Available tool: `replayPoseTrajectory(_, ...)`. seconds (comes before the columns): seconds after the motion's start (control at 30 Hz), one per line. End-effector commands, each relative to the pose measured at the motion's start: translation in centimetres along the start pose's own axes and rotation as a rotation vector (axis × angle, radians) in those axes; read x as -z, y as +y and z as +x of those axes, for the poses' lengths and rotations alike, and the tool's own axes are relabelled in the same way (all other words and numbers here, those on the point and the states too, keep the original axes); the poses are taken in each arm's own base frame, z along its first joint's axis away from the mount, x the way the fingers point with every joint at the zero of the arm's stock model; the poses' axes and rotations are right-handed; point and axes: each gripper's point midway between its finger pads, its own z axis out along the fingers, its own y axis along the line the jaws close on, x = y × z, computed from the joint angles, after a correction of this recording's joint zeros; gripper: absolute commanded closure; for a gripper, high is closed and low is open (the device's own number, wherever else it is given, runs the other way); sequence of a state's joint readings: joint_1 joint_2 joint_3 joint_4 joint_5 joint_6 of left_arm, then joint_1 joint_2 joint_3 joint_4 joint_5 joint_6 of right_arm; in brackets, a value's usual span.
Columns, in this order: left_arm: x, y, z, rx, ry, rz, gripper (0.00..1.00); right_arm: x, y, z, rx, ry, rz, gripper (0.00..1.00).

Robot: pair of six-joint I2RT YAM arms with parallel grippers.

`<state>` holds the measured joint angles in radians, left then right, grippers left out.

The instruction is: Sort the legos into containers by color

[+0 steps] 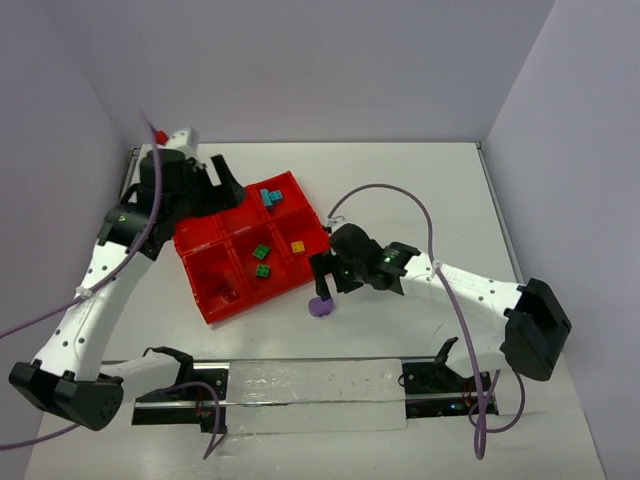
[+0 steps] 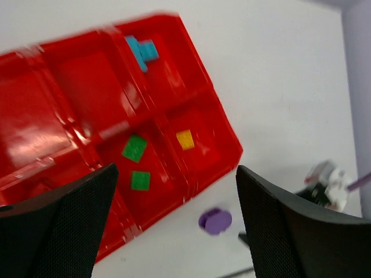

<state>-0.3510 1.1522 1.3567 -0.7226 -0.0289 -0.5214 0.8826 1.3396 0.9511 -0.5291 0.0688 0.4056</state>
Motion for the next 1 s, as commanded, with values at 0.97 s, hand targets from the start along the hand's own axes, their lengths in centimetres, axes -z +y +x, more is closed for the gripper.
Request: replayPoseTrajectory(0.97,-7.2,-12.2,33.3,-0.87,0.593,0.157,0.21,8.8,-15.4,-4.1,-0.629,-0.364,0.171,0.0)
